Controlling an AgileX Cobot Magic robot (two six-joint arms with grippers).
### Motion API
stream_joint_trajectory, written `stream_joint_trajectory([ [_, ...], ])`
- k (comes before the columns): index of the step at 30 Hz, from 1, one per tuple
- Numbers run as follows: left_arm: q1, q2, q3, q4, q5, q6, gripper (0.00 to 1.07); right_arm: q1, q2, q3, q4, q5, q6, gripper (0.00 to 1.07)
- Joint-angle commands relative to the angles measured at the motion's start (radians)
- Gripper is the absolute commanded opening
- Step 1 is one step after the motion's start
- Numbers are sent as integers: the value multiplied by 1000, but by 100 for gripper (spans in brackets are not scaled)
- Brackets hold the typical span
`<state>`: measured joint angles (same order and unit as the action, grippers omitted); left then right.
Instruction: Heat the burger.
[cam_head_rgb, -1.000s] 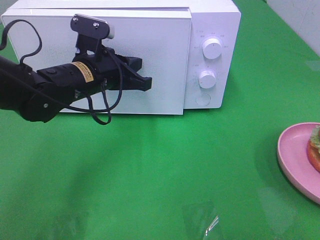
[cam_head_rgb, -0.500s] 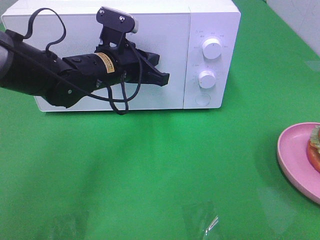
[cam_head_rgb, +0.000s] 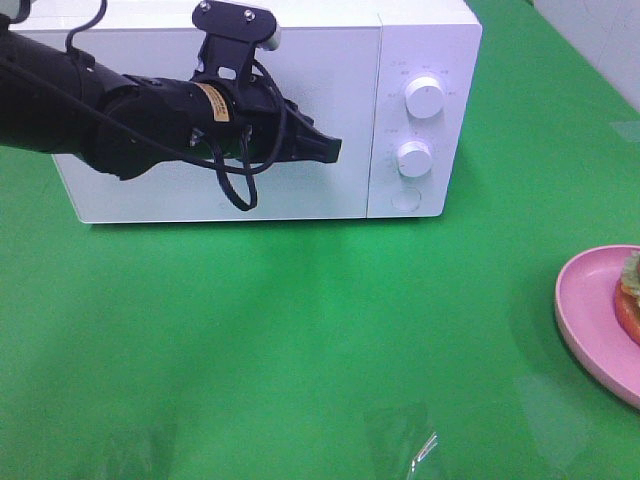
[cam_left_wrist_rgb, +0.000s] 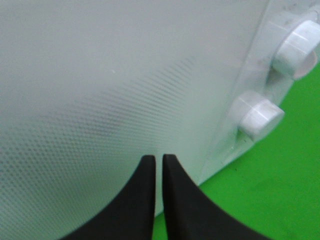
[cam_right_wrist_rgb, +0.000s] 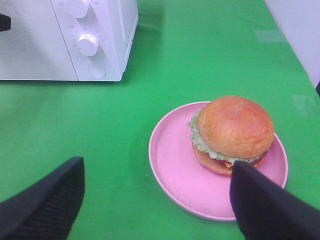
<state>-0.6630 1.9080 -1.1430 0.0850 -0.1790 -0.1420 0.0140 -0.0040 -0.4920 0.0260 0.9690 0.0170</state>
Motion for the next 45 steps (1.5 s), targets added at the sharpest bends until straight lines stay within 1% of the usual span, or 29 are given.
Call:
stream_joint_trajectory([
  [1, -44, -52, -9, -8, 186, -4, 46, -3, -27, 2, 5, -10, 0, 76],
  [2, -44, -52, -9, -8, 186, -4, 46, -3, -27, 2, 5, -10, 0, 76],
  [3, -65, -73, -9, -10, 275, -4, 68, -3, -27, 2, 5, -10, 0, 76],
  [4, -65, -73, -9, -10, 275, -4, 68, -3, -27, 2, 5, -10, 0, 76],
  [5, -88, -90, -9, -9, 373, -3, 86, -3, -27, 2, 5, -10, 0, 76],
  [6, -88, -90, -9, -9, 373, -3, 86, -3, -27, 2, 5, -10, 0, 76],
  [7, -107, -107, -9, -10, 458, -3, 93, -3, -27, 2, 5, -10, 0, 76],
  [8, -107, -107, -9, -10, 458, -3, 93, -3, -27, 2, 5, -10, 0, 76],
  [10, -140, -131, -10, -24, 623, -3, 94, -3, -27, 2, 5, -10, 0, 76],
  [11, -140, -131, -10, -24, 623, -3, 94, -3, -27, 2, 5, -10, 0, 76],
  [12, -153, -144, -10, -32, 707, -3, 94, -3, -27, 2, 5, -10, 0, 76],
  [15, -154, -152, -11, -32, 741, -3, 94, -3, -27, 2, 5, -10, 0, 76],
  [16, -157, -163, -13, -46, 822, -3, 94, -3, -27, 2, 5, -10, 0, 76],
  [19, -156, -173, -13, -61, 883, -3, 94, -3, -27, 2, 5, -10, 0, 76],
  [21, -156, -193, -14, -72, 1029, 0, 94, -3, -27, 2, 5, -10, 0, 76],
  [28, -142, -238, -14, -70, 1184, 3, 94, -3, -27, 2, 5, -10, 0, 76],
  [32, -78, -273, -13, -93, 1243, 12, 94, -3, -27, 2, 5, -10, 0, 76],
  [33, -26, -299, -13, -100, 1264, 29, 94, -3, -27, 2, 5, -10, 0, 76],
  [35, 1, -316, -13, -102, 1273, 34, 94, -3, -27, 2, 5, -10, 0, 76],
  [36, 56, -348, -13, -102, 1293, 48, 94, -3, -27, 2, 5, -10, 0, 76],
  [37, 56, -348, -13, -102, 1293, 48, 94, -3, -27, 2, 5, -10, 0, 76],
  [38, 116, -387, -13, -104, 1314, 53, 94, -3, -27, 2, 5, -10, 0, 76],
  [39, 116, -387, -13, -104, 1314, 53, 94, -3, -27, 2, 5, -10, 0, 76],
  [40, 195, -420, -13, -106, 1337, 68, 94, -3, -27, 2, 5, -10, 0, 76],
  [41, 195, -420, -13, -106, 1337, 68, 94, -3, -27, 2, 5, -10, 0, 76],
  [42, 280, -451, -12, -110, 1374, 78, 94, -3, -27, 2, 5, -10, 0, 76],
  [43, 315, -464, -10, -110, 1391, 83, 94, -3, -27, 2, 5, -10, 0, 76],
  [44, 315, -464, -10, -110, 1391, 83, 94, -3, -27, 2, 5, -10, 0, 76],
  [45, 386, -495, 0, -110, 1411, 100, 94, -3, -27, 2, 5, -10, 0, 76],
])
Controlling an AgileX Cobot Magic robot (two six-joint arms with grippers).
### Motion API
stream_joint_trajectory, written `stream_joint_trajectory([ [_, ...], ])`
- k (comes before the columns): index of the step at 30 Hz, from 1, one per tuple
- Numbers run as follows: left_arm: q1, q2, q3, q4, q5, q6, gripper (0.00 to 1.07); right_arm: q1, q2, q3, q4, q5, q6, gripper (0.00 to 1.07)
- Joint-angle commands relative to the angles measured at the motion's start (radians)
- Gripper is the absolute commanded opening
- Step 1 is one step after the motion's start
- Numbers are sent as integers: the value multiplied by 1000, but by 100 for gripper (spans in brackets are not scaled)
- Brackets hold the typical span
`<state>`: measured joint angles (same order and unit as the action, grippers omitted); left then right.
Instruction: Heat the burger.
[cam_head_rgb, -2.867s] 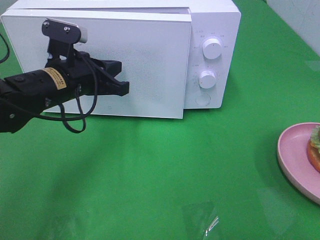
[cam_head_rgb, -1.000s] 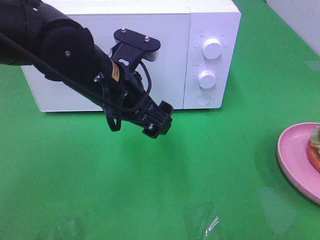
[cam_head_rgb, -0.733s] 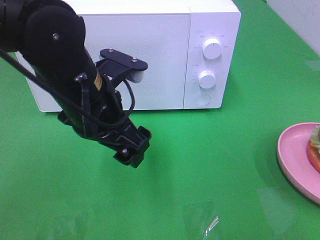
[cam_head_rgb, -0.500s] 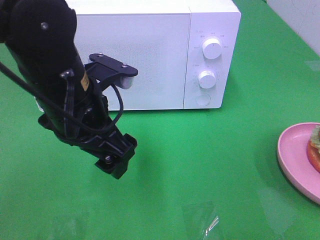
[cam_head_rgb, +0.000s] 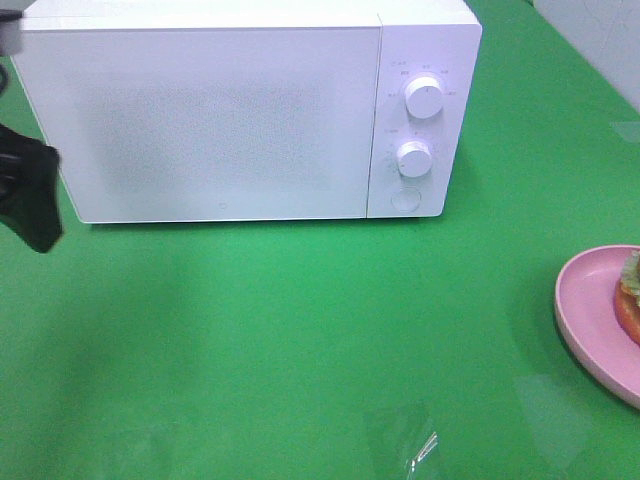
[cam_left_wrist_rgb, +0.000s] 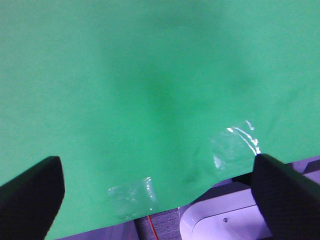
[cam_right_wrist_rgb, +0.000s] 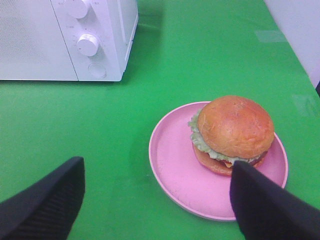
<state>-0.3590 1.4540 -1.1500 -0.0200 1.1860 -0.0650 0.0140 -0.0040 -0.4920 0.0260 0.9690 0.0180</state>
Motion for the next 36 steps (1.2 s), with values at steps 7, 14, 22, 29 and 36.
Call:
stream_joint_trajectory([
  [7, 231, -173, 88, -8, 46, 60, 94, -3, -27, 2, 5, -10, -1, 76],
  [14, 261, -379, 287, 20, -28, 81, 94, -3, -27, 2, 5, -10, -1, 76],
  [22, 261, -715, 569, 34, -84, 81, 94, -3, -27, 2, 5, -10, -1, 76],
  [29, 261, -906, 631, 46, -114, 85, 94, -3, -27, 2, 5, -10, -1, 76],
  [36, 261, -1178, 631, 20, -116, 80, 93, -3, -27, 2, 5, -10, 0, 76],
])
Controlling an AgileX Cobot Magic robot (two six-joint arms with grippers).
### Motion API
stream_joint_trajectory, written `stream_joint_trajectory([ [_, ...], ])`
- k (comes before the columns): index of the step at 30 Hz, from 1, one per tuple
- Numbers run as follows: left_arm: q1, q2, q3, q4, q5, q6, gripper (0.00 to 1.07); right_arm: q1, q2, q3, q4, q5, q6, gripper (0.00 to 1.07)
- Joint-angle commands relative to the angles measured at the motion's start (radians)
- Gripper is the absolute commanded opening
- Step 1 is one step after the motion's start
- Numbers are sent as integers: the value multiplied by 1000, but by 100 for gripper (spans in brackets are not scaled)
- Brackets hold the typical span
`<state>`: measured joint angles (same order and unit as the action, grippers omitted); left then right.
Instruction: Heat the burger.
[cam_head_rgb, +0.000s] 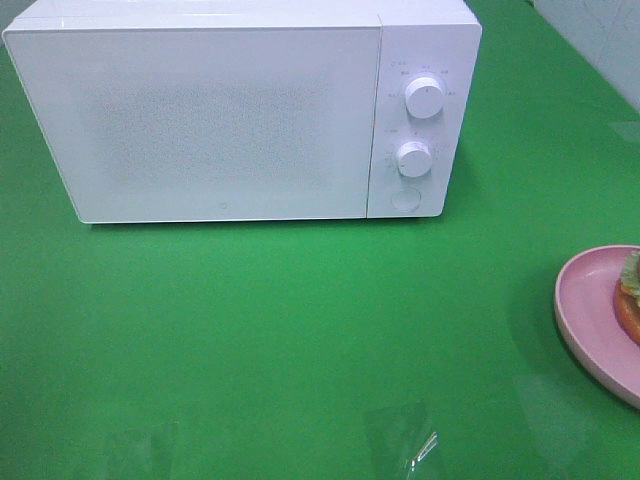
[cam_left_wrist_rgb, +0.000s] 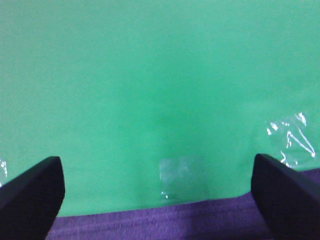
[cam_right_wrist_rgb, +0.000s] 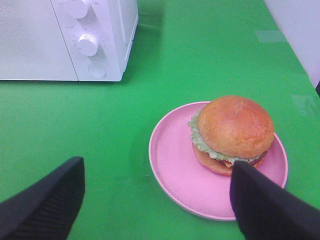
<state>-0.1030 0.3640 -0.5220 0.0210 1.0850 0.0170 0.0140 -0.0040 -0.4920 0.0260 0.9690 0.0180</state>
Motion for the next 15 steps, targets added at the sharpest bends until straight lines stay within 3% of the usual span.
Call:
stream_joint_trajectory([
  [1, 5, -125, 3, -33, -15, -2, 93, -3, -27, 2, 5, -10, 0, 76],
  [6, 5, -307, 3, -51, -16, -2, 93, -3, -27, 2, 5, -10, 0, 76],
  [12, 6, -399, 3, -53, -16, -2, 93, -3, -27, 2, 5, -10, 0, 76],
  [15, 56, -391, 3, -57, -17, -1, 93, -3, -27, 2, 5, -10, 0, 76],
])
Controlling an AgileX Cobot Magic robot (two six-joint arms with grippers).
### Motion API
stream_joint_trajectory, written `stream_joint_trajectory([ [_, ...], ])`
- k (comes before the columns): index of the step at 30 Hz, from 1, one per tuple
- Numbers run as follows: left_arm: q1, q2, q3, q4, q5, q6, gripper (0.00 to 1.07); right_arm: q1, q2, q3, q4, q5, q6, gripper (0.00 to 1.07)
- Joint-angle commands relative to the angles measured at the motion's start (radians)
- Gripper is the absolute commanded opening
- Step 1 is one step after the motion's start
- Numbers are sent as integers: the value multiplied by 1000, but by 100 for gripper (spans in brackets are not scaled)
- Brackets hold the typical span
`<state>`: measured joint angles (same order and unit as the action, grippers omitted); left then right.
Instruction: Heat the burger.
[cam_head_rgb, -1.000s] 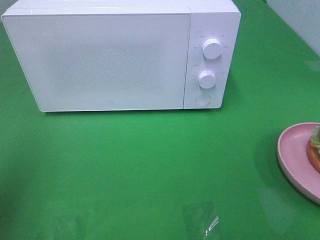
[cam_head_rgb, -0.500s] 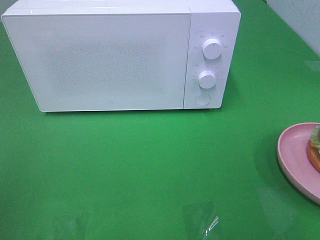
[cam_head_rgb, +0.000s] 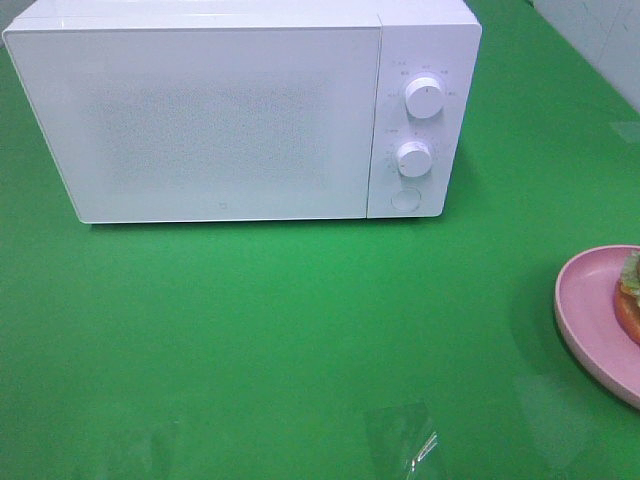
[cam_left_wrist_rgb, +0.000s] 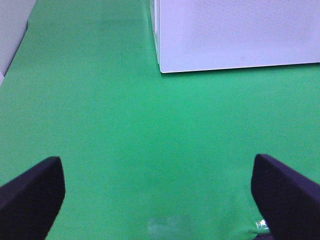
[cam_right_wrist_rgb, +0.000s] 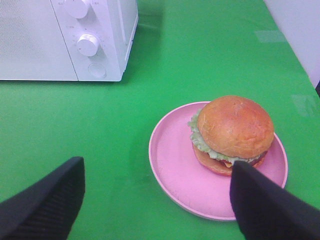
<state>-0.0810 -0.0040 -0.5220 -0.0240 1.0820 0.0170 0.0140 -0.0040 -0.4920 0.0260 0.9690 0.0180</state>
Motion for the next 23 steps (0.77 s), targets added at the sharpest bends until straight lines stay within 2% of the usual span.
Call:
stream_joint_trajectory([
  [1, 34, -23, 3, -12, -14, -1, 93, -3, -27, 2, 5, -10, 0, 76],
  [4, 84, -27, 3, -12, -14, -2, 93, -3, -27, 2, 5, -10, 0, 76],
  [23, 85, -26, 3, -12, -14, -2, 93, -3, -27, 2, 5, -10, 0, 76],
])
